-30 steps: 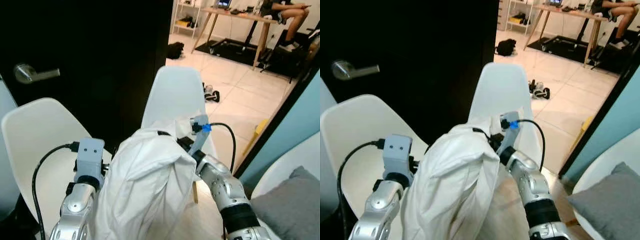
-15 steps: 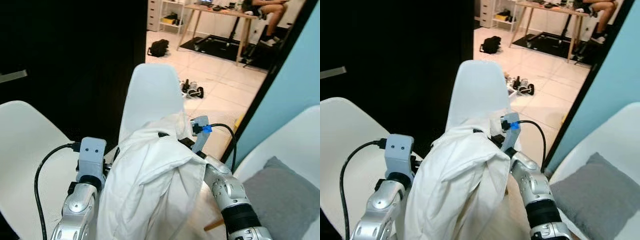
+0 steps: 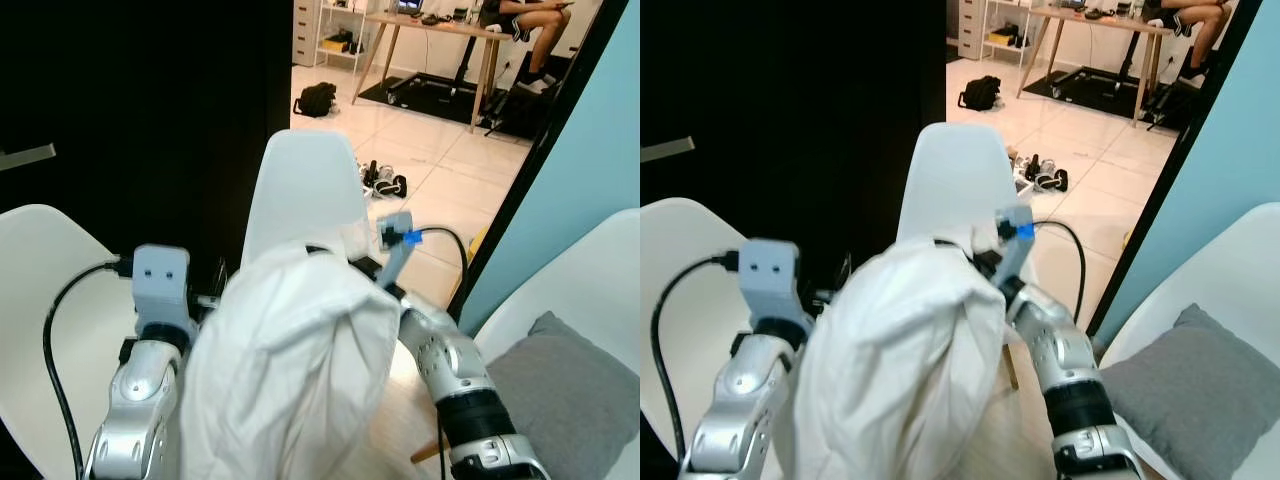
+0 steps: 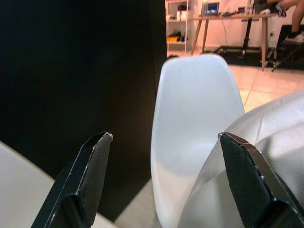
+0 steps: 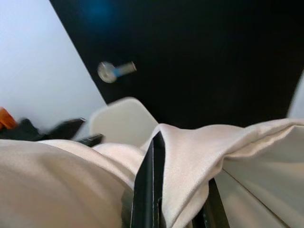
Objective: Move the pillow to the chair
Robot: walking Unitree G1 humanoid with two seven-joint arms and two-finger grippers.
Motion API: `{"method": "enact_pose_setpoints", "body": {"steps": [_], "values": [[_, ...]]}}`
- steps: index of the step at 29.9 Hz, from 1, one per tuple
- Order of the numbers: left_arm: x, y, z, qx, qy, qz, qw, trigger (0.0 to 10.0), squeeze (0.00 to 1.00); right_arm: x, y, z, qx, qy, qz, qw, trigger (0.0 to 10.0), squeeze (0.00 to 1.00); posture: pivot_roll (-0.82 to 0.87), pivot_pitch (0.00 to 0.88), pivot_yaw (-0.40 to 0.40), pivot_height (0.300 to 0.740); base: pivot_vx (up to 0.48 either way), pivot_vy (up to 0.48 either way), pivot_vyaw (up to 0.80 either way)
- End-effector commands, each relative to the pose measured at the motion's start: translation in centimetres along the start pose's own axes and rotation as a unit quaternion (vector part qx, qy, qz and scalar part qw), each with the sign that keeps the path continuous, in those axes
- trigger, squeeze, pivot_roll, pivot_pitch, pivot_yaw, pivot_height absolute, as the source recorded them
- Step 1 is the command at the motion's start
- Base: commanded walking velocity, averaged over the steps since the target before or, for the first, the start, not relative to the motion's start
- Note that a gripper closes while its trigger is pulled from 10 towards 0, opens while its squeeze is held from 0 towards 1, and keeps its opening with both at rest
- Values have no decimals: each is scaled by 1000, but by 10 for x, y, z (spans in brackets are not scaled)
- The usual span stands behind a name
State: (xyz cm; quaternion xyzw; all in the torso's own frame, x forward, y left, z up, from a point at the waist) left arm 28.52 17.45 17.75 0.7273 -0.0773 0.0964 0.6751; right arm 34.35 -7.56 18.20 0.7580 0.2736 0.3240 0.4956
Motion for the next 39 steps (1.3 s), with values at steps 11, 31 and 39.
{"method": "enact_pose_setpoints", "body": {"steps": [11, 31, 39], "values": [[8, 14, 1, -4, -7, 20, 1000, 10000, 0, 31, 79, -32, -52, 61, 132, 988, 10000, 0, 39, 0, -62, 740, 480, 0, 0], [7, 5, 8, -17, -9, -3, 1000, 10000, 0, 33, 64, -34, -64, 57, 80, 993, 10000, 0, 36, 0, -67, 740, 433, 0, 0], [5, 0, 11, -10, -21, -14, 1000, 10000, 0, 31, 44, -38, -96, 88, 13, 991, 10000, 0, 39, 0, -66, 740, 0, 0, 0]]}}
Point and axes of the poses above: a point about 5 cm out from each wrist's last joint towards the gripper, its own x axis pointing out of the wrist towards the gripper, its own y axis along the axis of the wrist's last joint, z = x × y, the point moved 1 cm from there along x, pointing out of the wrist towards the gripper, and after that the axes turned 2 degrees about -x, right-handed, at the moved point
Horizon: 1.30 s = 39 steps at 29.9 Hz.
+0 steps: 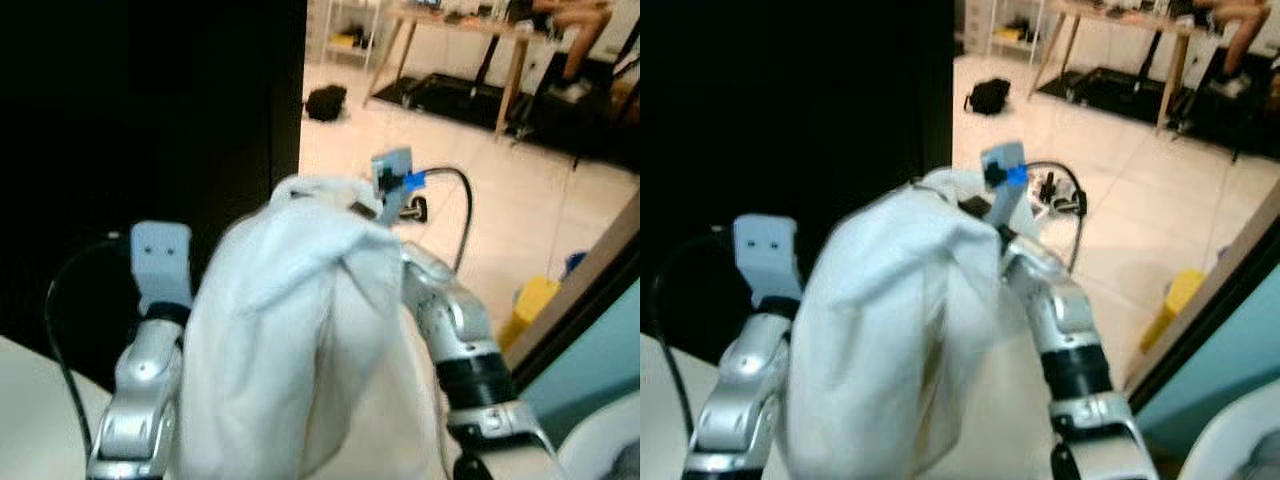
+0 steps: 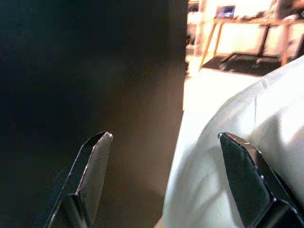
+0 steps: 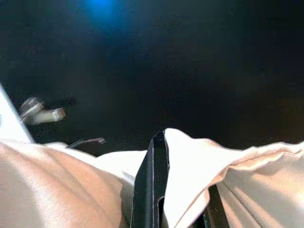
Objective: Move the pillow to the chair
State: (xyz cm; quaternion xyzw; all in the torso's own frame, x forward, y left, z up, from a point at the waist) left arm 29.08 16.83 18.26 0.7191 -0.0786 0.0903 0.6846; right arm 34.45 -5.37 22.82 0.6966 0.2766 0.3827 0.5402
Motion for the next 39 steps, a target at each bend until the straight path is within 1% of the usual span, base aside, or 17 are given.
{"method": "enact_pose_setpoints", "body": {"steps": [1, 3, 7, 11, 13, 17, 22, 23, 24, 26, 27, 28, 29, 30, 33, 35, 39], "values": [[-2, -5, 5, 3, -17, -11, 1000, 10000, 0, 5, 11, -11, -18, 33, 20, 999, 10000, 0, 39, 0, -66, 740, 0, 0, 0], [-3, -5, 7, 8, -24, -13, 1000, 10000, 0, 5, 10, -11, -18, 33, 16, 999, 10000, 0, 39, 0, -66, 740, 0, 0, 0], [-3, -8, 8, 31, -28, -20, 999, 10000, 0, 3, 8, -13, -16, 47, 7, 999, 10000, 0, 38, 0, -63, 740, 0, -472, 0], [-3, -8, 9, 33, -27, -20, 999, 10000, 0, 3, 6, -15, -19, 57, 0, 998, 10000, 0, 36, 0, -61, 740, 0, -458, 0], [-1, -7, 8, 13, -13, -17, 1000, 10000, 0, 0, -2, -27, -27, 96, -25, 995, 10000, 0, 34, 0, -59, 740, 0, 0, 0], [0, -7, 6, 10, -8, -17, 1000, 10000, 0, -1, -6, -33, -28, 120, -37, 992, 10000, 0, 33, 0, -58, 740, 0, 0, 0], [-1, -8, 4, 11, -5, -18, 1000, 10000, 0, -3, -11, -47, -32, 172, -60, 983, 10000, 0, 33, 0, -58, 740, 0, 0, 0], [-1, -7, 4, 14, 0, -17, 1000, 10000, 0, -3, -13, -57, -33, 207, -70, 975, 10000, 0, 31, 0, -60, 740, 0, 0, 0], [-1, -7, 4, 14, 0, -17, 1000, 10000, 0, -3, -13, -57, -33, 207, -70, 975, 10000, 0, 31, 0, -60, 740, 0, 0, 0], [0, -7, 1, 26, 14, -16, 999, 10000, 0, -2, -17, -72, -36, 265, -90, 959, 10000, 0, 37, 0, -65, 740, 0, 0, 0], [0, -7, 1, 26, 14, -16, 999, 10000, 0, -2, -17, -72, -36, 265, -90, 959, 10000, 0, 37, 0, -65, 740, 0, 0, 0], [1, -5, -4, 38, 33, -13, 999, 10000, 0, 0, -19, -81, -36, 305, -103, 946, 10000, 0, 43, 0, -73, 740, 0, 0, 0], [2, -3, -7, 42, 43, -10, 998, 10000, 0, 1, -19, -85, -33, 320, -106, 941, 10000, 0, 43, 0, -73, 740, 0, 0, 0], [2, -2, -10, 47, 55, -7, 997, 10000, 0, 3, -23, -86, -44, 330, -120, 935, 10000, 0, 53, 0, -82, 740, 0, 0, 0], [2, 0, -12, 50, 62, -5, 997, 10000, 0, 4, -25, -86, -53, 335, -129, 932, 10000, 0, 53, 0, -82, 740, 0, 0, 0], [2, 3, -18, 55, 76, 0, 996, 10000, 0, 5, -31, -84, -70, 343, -147, 925, 10000, 0, 63, 0, -88, 740, 0, 0, 0], [0, 11, -23, 56, 93, 16, 994, 10000, 0, 7, -17, -89, -43, 375, -117, 919, 10000, 0, 73, 0, -95, 740, 0, 0, 0]]}}
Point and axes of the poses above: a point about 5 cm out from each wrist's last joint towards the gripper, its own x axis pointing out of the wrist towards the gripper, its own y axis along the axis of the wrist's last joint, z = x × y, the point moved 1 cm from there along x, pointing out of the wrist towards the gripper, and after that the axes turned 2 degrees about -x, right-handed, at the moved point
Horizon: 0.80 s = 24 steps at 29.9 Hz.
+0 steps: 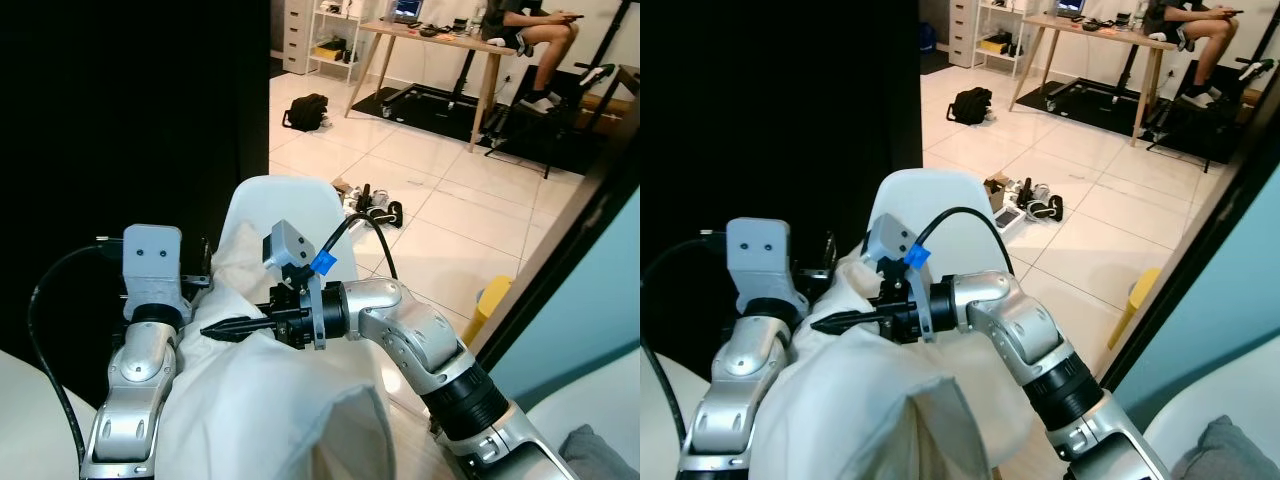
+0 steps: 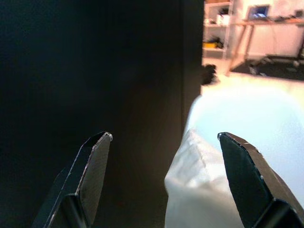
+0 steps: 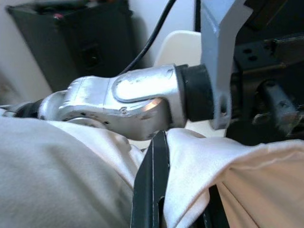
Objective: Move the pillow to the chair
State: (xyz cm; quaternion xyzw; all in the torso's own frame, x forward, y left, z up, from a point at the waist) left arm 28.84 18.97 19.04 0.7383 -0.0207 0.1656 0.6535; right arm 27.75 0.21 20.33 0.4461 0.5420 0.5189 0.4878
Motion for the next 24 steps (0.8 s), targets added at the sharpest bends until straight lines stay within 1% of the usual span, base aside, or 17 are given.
{"method": "enact_pose_setpoints", "body": {"steps": [1, 2, 3, 5, 9, 10, 11, 12, 14, 15, 16, 18, 20, 21, 22, 23, 24], "values": [[1, 10, -4, 9, 9, 17, 1000, 10000, 0, 0, 29, -3, -27, 36, 56, 997, 10000, 0, 77, 0, -96, 740, 0, 0, 0], [2, 16, -5, 13, 14, 29, 999, 10000, 0, -2, 35, -5, -26, 47, 71, 996, 10000, 0, 78, 0, -97, 740, 0, 0, 0], [5, 33, -8, 27, 26, 61, 997, 10000, 0, -5, 43, -5, -23, 61, 94, 994, 10000, 0, 83, 0, -101, 740, 0, 0, 0], [9, 54, -11, 43, 38, 101, 993, 10000, 0, -7, 44, 2, -20, 47, 97, 994, 10000, 0, 86, 0, -103, 740, 0, 0, 0], [12, 71, -14, 53, 49, 131, 989, 10000, 0, -6, 37, 14, -31, 7, 70, 997, 10000, 0, 87, 0, -103, 740, 0, 0, 0], [13, 79, -14, 56, 51, 143, 987, 10000, 0, -5, 26, 31, -43, -62, 27, 997, 10000, 0, 91, 0, -104, 740, 0, 0, 0], [14, 84, -14, 60, 50, 150, 986, 10000, 0, -7, 15, 49, -55, -138, -21, 989, 10000, 0, 92, 0, -104, 740, 0, 0, 0], [14, 84, -14, 60, 50, 150, 986, 10000, 0, -7, 15, 49, -55, -138, -21, 989, 10000, 0, 92, 0, -104, 740, 0, 0, 0], [14, 83, -10, 63, 41, 148, 986, 10000, 0, -13, 2, 73, -74, -244, -80, 964, 10000, 0, 94, 0, -104, 740, 0, 0, 0], [13, 76, -7, 61, 31, 135, 989, 10000, 0, -18, -2, 81, -80, -282, -100, 951, 10000, 0, 97, 0, -104, 740, 0, 0, 0], [13, 76, -7, 61, 31, 135, 989, 10000, 0, -18, -2, 81, -80, -282, -100, 951, 10000, 0, 97, 0, -104, 740, 0, 0, 0], [10, 64, -1, 58, 16, 112, 992, 10000, 0, -24, -9, 88, -92, -320, -131, 934, 10000, 0, 97, 0, -103, 740, 0, 0, 0], [10, 64, -1, 58, 16, 112, 992, 10000, 0, -24, -9, 88, -92, -320, -131, 934, 10000, 0, 97, 0, -103, 740, 0, 0, 0], [4, 49, 6, 52, -2, 83, 995, 10000, 0, -31, -21, 94, -111, -358, -173, 911, 10000, 0, 99, 0, -103, 740, 0, 0, 0], [2, 45, 8, 51, -7, 73, 996, 10000, 0, -34, -25, 96, -117, -370, -187, 902, 10000, 0, 99, 0, -103, 740, 0, 0, 0], [2, 45, 8, 51, -7, 73, 996, 10000, 0, -34, -25, 96, -117, -370, -187, 902, 10000, 0, 99, 0, -103, 740, 0, 0, 0], [1, 41, 9, 51, -10, 65, 997, 10000, 0, -39, -31, 99, -142, -387, -223, 883, 10000, 0, 101, 0, -104, 740, 0, 0, 0]]}}
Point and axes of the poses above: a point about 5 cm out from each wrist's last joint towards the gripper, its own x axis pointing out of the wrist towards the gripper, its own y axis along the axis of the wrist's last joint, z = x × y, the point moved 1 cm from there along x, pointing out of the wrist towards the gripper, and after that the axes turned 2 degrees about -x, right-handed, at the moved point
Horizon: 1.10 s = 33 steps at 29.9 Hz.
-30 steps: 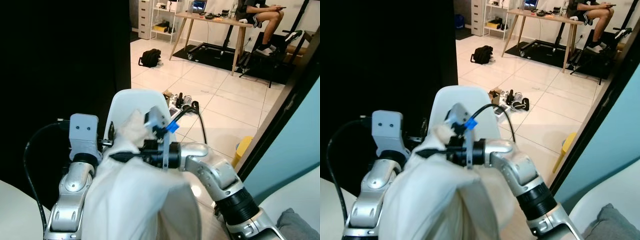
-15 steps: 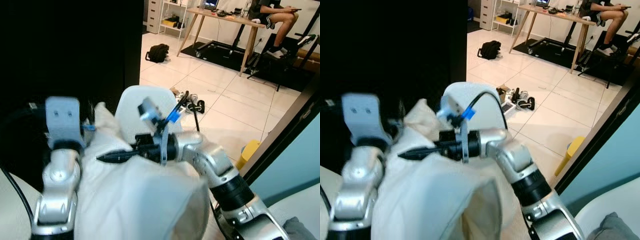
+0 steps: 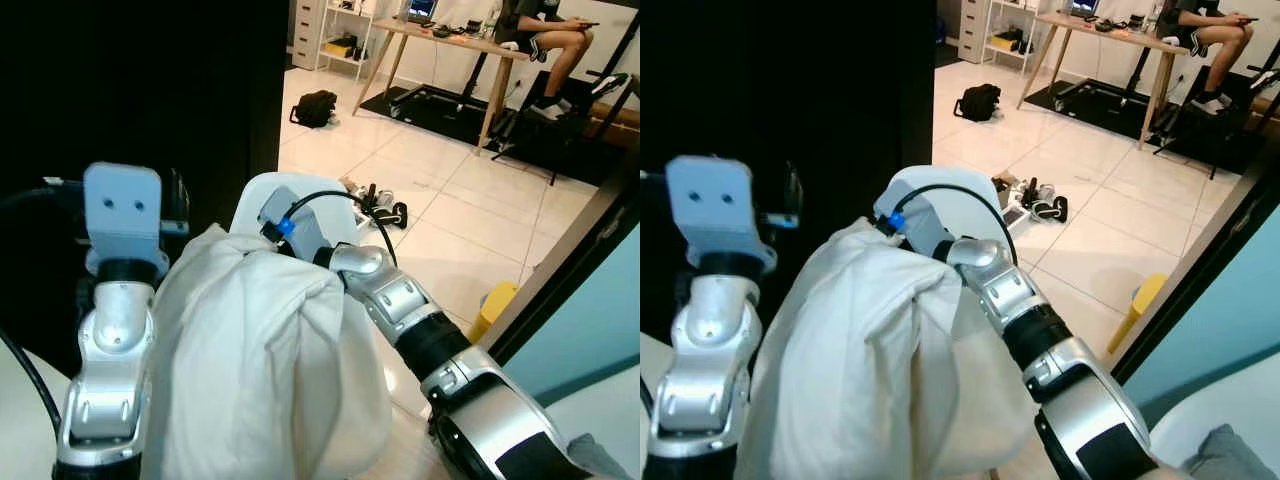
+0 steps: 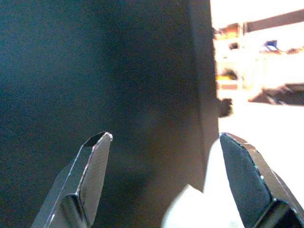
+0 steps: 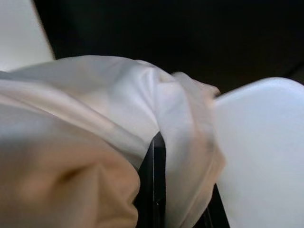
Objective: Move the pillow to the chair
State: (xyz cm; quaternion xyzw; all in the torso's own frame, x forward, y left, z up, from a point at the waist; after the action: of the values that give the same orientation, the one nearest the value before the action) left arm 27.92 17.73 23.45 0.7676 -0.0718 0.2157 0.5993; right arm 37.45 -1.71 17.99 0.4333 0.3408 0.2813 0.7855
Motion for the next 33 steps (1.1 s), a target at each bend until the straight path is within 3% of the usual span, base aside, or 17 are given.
{"method": "enact_pose_setpoints", "body": {"steps": [1, 4, 9, 10, 12, 13, 18, 20, 24, 29, 33], "values": [[-2, -6, 4, -2, -10, -18, 1000, 10000, 0, -2, -13, 11, -59, -49, -49, 996, 10000, 0, 102, 0, -105, 740, 0, 0, 0], [-4, -10, 3, 0, -11, -30, 1000, 10000, 0, -3, -27, 15, -131, -57, -96, 985, 10000, 0, 99, 0, -101, 740, 0, 0, 0], [-6, -12, 0, -4, -9, -38, 999, 10000, 0, -5, -41, 16, -191, -49, -139, 971, 10000, 0, 99, 0, -100, 740, 0, 0, 0], [-7, -13, 0, -5, -9, -40, 999, 10000, 0, -8, -48, 21, -230, -62, -166, 957, 10000, 0, 99, 0, -100, 740, 0, 0, 0], [-8, -14, 0, -7, -11, -43, 999, 10000, 0, -17, -55, 38, -267, -112, -194, 937, 10000, 0, 97, 0, -100, 740, 0, 0, 0], [-8, -14, 0, -7, -11, -43, 999, 10000, 0, -20, -55, 45, -271, -134, -198, 932, 10000, 0, 96, 0, -99, 740, 0, 0, 0], [-8, -15, 1, -11, -12, -45, 999, 10000, 0, -25, -54, 55, -247, -170, -200, 933, 10000, 0, 92, 0, -99, 740, 0, 0, 0], [-8, -15, 3, -14, -15, -46, 999, 10000, 0, -29, -55, 61, -208, -196, -193, 939, 10000, 0, 92, 0, -100, 730, 0, 0, 0], [-8, -16, 3, -16, -17, -47, 999, 10000, 0, -31, -56, 64, -191, -207, -190, 940, 10000, 0, 91, 0, -98, 720, 0, 0, 0], [-8, -16, 4, -18, -19, -48, 999, 10000, 0, -34, -63, 64, -199, -206, -208, 935, 10000, 0, 92, 0, -98, 710, 0, 0, 0], [-8, -16, 5, -20, -23, -48, 998, 10000, 0, -39, -79, 61, -255, -178, -254, 916, 10000, 0, 91, 0, -97, 695, 0, 0, 0]]}}
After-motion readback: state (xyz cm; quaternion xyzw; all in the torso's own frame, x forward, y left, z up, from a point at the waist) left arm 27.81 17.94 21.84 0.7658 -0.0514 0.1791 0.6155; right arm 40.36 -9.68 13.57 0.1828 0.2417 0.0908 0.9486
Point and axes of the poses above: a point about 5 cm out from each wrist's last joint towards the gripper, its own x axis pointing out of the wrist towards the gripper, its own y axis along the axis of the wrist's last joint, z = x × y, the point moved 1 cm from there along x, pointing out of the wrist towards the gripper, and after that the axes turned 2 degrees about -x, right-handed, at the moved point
